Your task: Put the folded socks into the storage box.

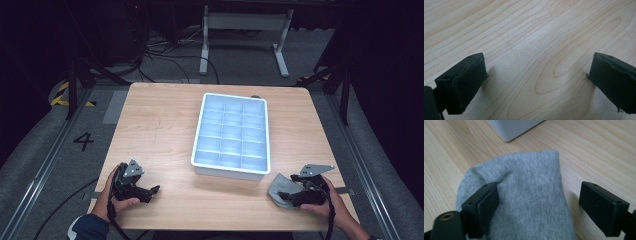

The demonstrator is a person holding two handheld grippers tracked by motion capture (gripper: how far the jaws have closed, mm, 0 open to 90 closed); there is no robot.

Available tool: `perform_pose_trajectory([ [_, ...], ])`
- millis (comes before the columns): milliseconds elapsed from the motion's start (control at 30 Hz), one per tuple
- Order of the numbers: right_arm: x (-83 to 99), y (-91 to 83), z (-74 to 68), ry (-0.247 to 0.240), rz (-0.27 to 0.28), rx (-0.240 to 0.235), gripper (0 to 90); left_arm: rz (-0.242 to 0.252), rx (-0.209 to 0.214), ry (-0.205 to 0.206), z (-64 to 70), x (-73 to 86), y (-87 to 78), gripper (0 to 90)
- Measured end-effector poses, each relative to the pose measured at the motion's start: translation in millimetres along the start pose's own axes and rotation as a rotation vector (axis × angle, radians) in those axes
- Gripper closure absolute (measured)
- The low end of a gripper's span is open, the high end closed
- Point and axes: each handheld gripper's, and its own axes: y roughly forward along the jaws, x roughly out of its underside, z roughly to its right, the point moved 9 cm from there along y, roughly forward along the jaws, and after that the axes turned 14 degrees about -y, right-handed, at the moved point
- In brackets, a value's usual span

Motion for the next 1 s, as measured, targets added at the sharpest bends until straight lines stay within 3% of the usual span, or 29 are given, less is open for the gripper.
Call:
perform_pose_trajectory([
  [67, -0.6, -0.1, -1.7, -0.014, 0.003, -0.002, 19.8, 0.0, 0.0, 0.0, 0.0, 0.0, 0.0, 1.6],
  [167, -3.2, -2.9, -10.5, -0.048, 0.03, -0.057, 42.1, 0.0, -0.001, 0.0, 0.0, 0.1, 0.0, 1.6],
  [300, -3.6, -4.7, -16.9, -0.047, 0.042, -0.107, 57.7, 0.0, 0.0, 0.0, 0.1, 0.1, 0.0, 1.6],
  [333, -3.6, -4.7, -16.9, -0.047, 0.042, -0.107, 57.7, 0.0, 0.0, 0.0, 0.1, 0.1, 0.0, 1.6],
  [367, -4.2, -5.1, -19.4, -0.051, 0.043, -0.134, 65.8, -0.001, -0.003, -0.001, 0.0, 0.1, 0.0, 1.6],
  [700, -5.7, -7.2, -24.4, -0.117, 0.05, -0.135, 72.3, 0.002, -0.005, -0.008, 0.3, -0.1, 0.1, 1.6],
  [800, -6.8, -9.2, -31.2, -0.132, 0.07, -0.171, 72.8, 0.003, -0.004, -0.003, -0.1, -0.6, 0.3, 1.5],
  [900, -8.3, -10.7, -32.3, -0.16, 0.075, -0.159, 72.9, 0.003, -0.004, -0.003, -0.1, -0.7, 0.4, 1.5],
  [1000, -8.0, -12.4, -28.8, -0.155, 0.087, -0.144, 72.8, 0.003, -0.005, -0.004, -0.1, -0.7, 0.4, 1.5],
])
